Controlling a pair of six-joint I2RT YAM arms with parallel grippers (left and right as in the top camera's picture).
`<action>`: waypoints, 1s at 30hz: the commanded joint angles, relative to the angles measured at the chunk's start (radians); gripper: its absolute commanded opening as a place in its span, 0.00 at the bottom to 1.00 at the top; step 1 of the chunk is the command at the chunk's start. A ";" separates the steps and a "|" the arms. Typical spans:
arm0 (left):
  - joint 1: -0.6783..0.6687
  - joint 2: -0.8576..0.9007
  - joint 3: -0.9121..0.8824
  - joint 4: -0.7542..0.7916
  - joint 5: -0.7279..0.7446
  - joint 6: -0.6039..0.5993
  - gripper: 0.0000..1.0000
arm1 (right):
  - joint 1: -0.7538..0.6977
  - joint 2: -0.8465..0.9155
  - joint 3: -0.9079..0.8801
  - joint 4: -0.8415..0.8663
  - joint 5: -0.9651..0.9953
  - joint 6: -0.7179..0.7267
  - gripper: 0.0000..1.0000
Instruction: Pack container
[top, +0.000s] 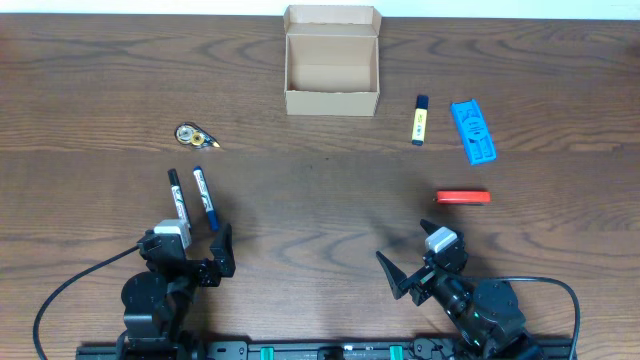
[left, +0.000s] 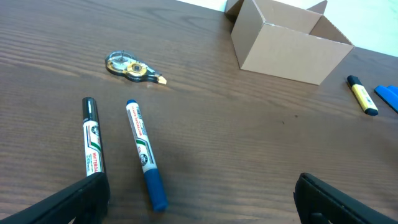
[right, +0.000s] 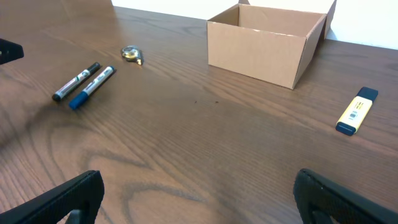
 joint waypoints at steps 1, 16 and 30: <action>0.006 -0.006 -0.019 0.000 0.006 -0.014 0.95 | -0.013 -0.010 -0.008 0.002 0.013 -0.012 0.99; 0.006 -0.006 -0.019 0.000 0.006 -0.014 0.95 | -0.013 -0.010 -0.008 0.002 0.013 -0.012 0.99; 0.006 -0.006 -0.019 0.000 0.006 -0.014 0.95 | -0.013 -0.010 -0.008 0.003 0.011 0.140 0.99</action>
